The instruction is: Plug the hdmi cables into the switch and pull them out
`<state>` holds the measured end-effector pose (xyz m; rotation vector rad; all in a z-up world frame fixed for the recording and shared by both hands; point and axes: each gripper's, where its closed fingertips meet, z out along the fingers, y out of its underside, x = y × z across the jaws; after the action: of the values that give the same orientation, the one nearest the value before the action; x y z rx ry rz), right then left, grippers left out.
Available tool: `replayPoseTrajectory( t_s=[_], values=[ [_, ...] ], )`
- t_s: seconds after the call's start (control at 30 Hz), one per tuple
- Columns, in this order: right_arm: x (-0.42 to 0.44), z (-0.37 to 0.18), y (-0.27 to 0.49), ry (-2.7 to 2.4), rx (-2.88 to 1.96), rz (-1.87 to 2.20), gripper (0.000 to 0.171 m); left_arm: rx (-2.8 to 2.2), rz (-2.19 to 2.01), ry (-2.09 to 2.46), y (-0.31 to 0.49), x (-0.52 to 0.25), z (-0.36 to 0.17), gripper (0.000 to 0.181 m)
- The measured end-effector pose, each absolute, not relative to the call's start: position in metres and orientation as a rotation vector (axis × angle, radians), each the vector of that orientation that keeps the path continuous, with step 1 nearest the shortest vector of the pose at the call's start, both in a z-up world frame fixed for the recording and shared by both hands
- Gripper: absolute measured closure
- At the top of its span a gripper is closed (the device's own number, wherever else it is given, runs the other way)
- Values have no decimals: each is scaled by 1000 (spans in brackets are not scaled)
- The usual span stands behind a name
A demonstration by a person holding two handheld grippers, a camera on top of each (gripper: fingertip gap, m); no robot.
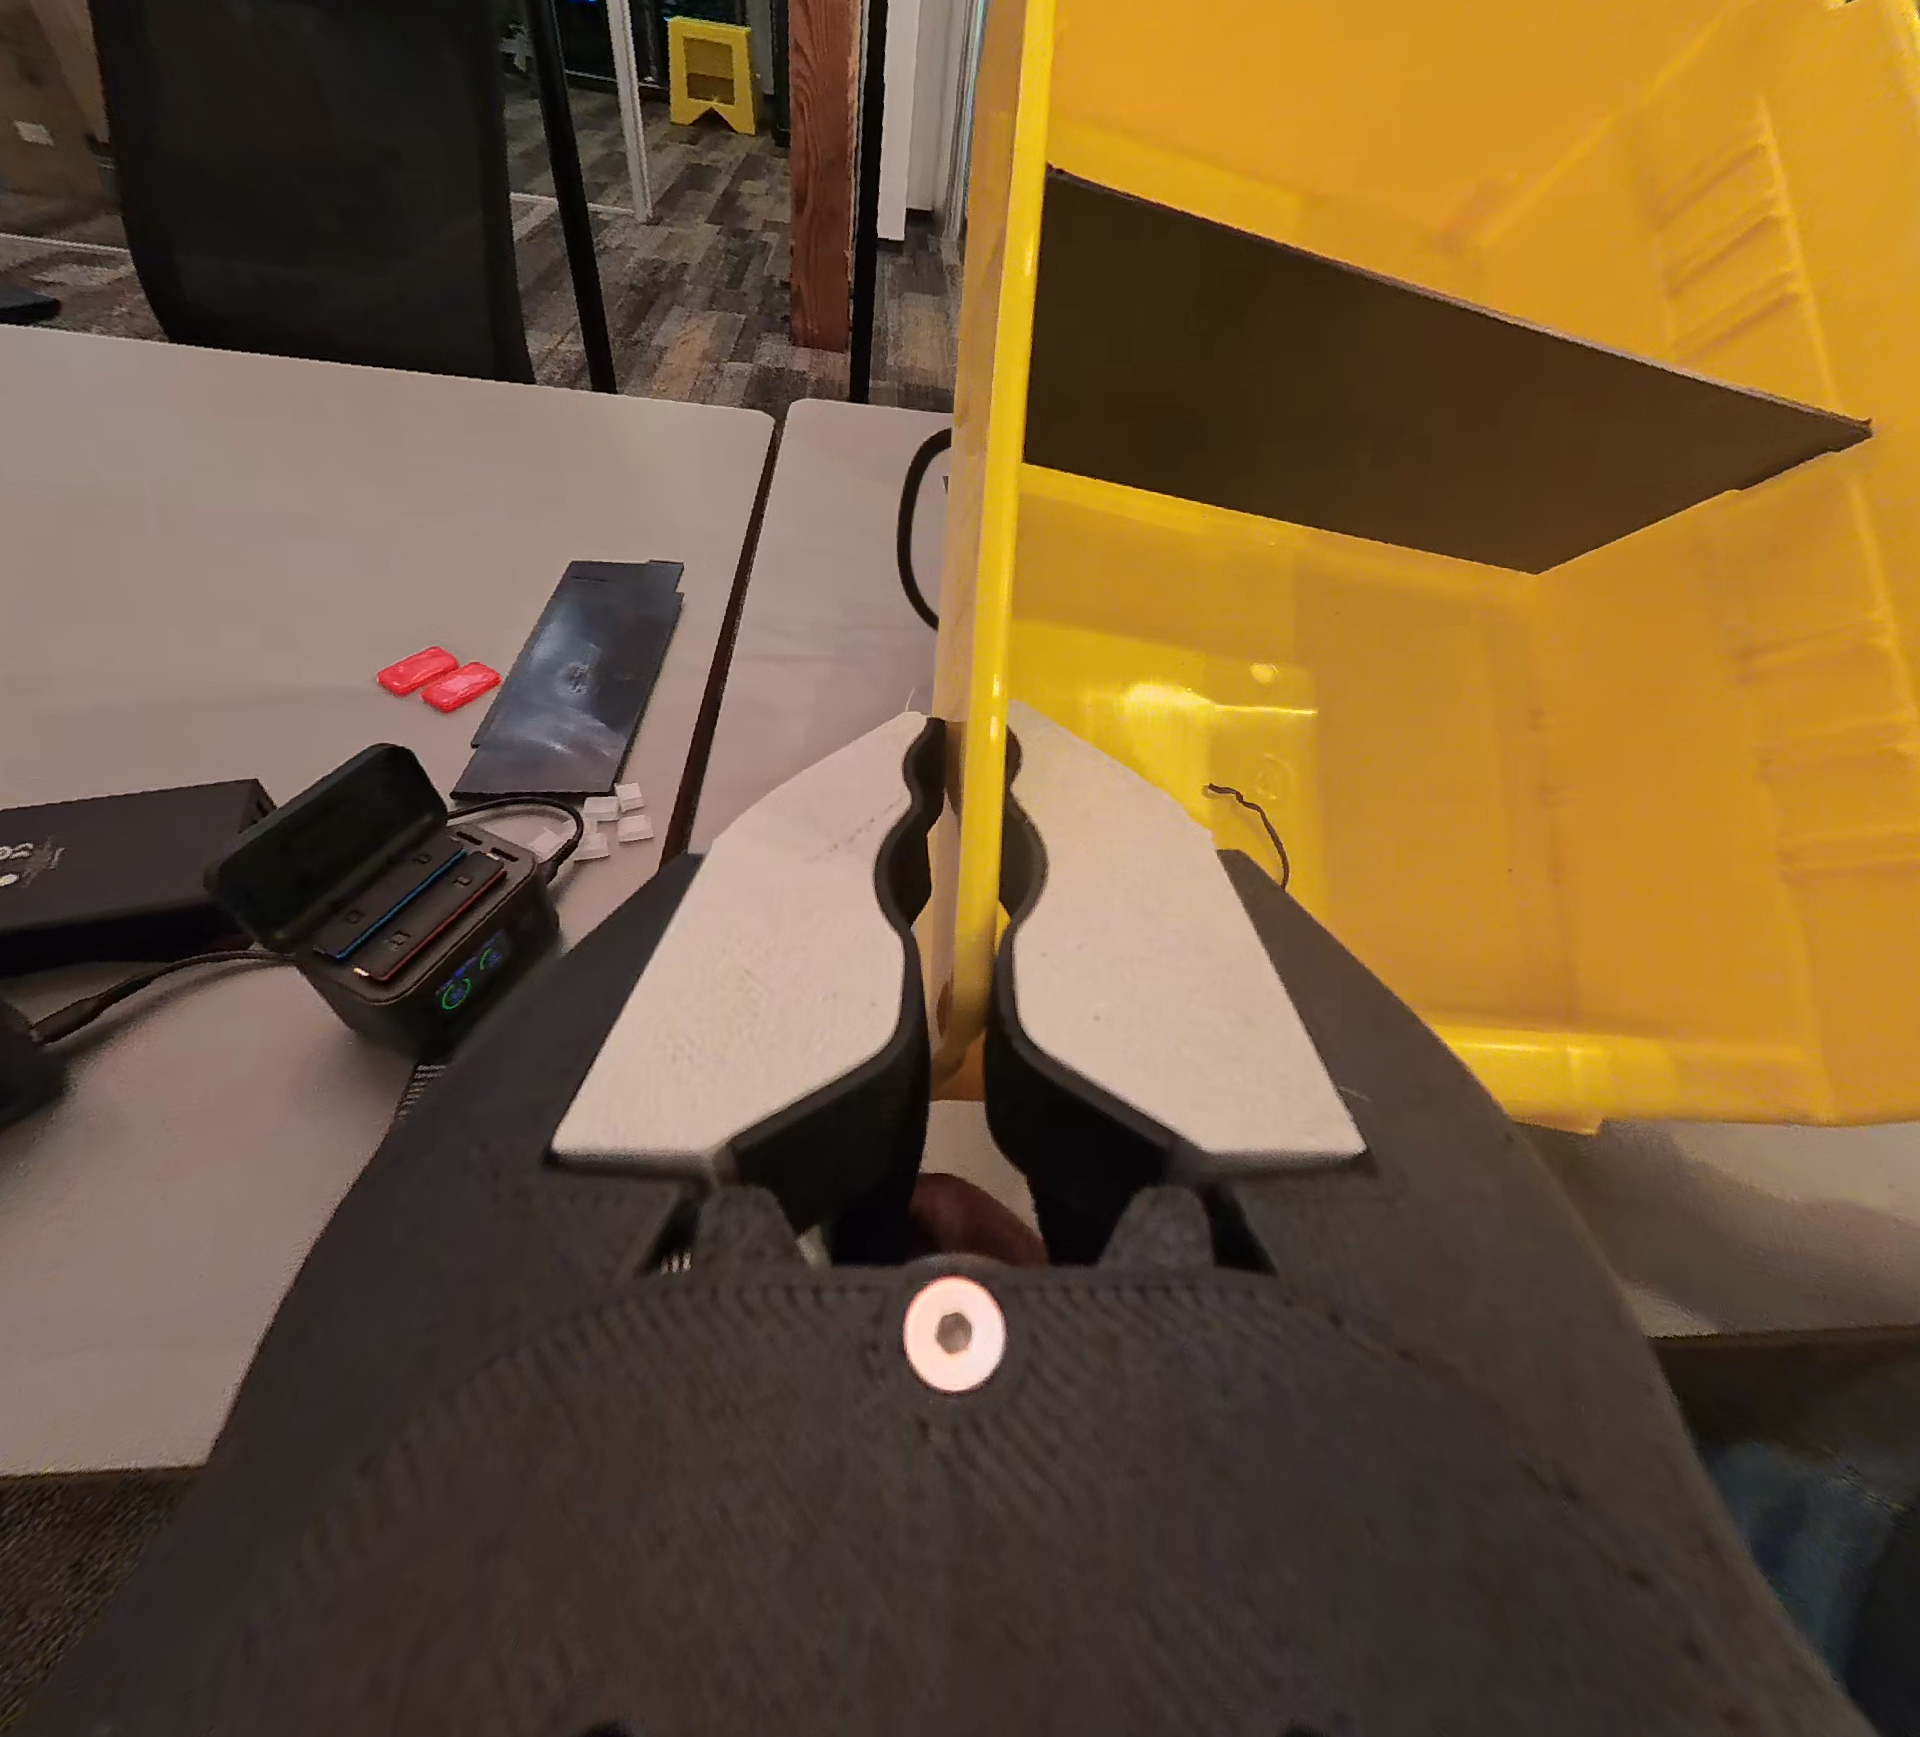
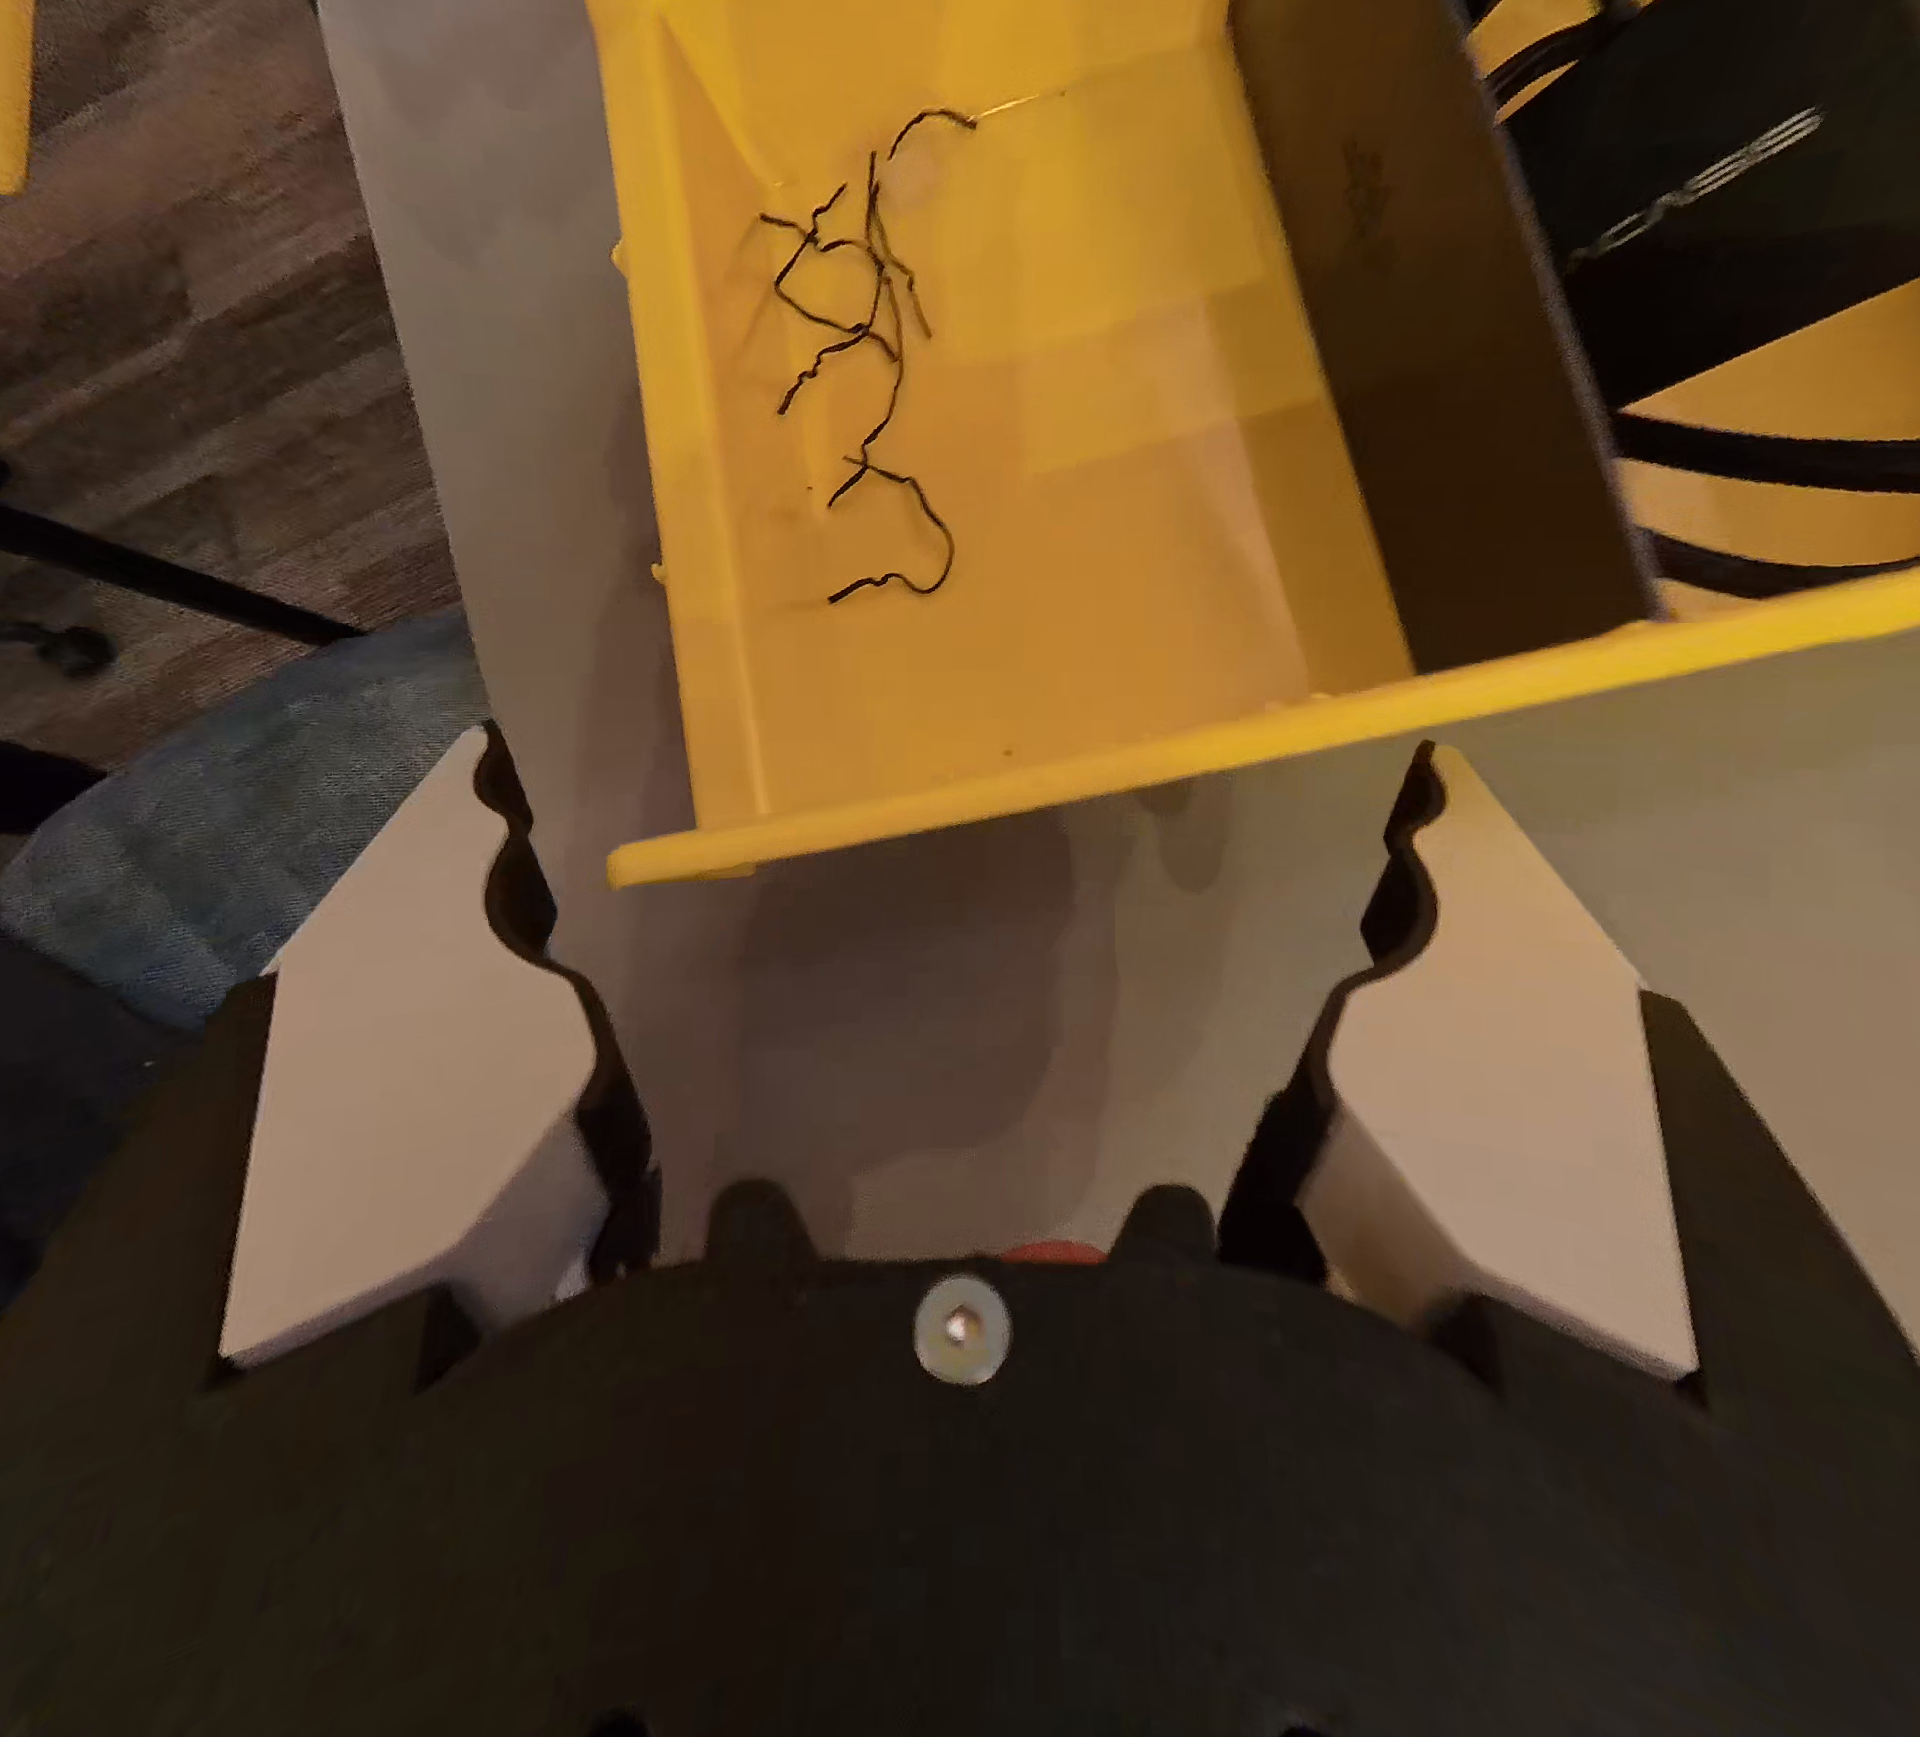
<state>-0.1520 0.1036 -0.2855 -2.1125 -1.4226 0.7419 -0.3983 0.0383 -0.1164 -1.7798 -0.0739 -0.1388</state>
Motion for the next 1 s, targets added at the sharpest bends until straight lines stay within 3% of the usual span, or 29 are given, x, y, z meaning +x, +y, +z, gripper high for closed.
replayPoseTrajectory(
  t_s=[0.6,0.7,0.8,0.93,1.0],
  values=[
    [-96,-193,106,-1243,-1847,682,24,-1756,-186,-16,64,-344,-111,176],
    [-77,-170,95,-1171,-1800,822,38,-1743,-183,2,73,-326,-109,176],
    [-60,-146,85,-1092,-1725,965,69,-1717,-157,46,83,-300,-106,177],
    [-45,-146,86,-1019,-1758,1031,65,-1708,-166,123,101,-251,-106,177],
    [-35,-147,85,-1007,-1760,1076,90,-1706,-135,139,110,-235,-106,178]
  ],
)
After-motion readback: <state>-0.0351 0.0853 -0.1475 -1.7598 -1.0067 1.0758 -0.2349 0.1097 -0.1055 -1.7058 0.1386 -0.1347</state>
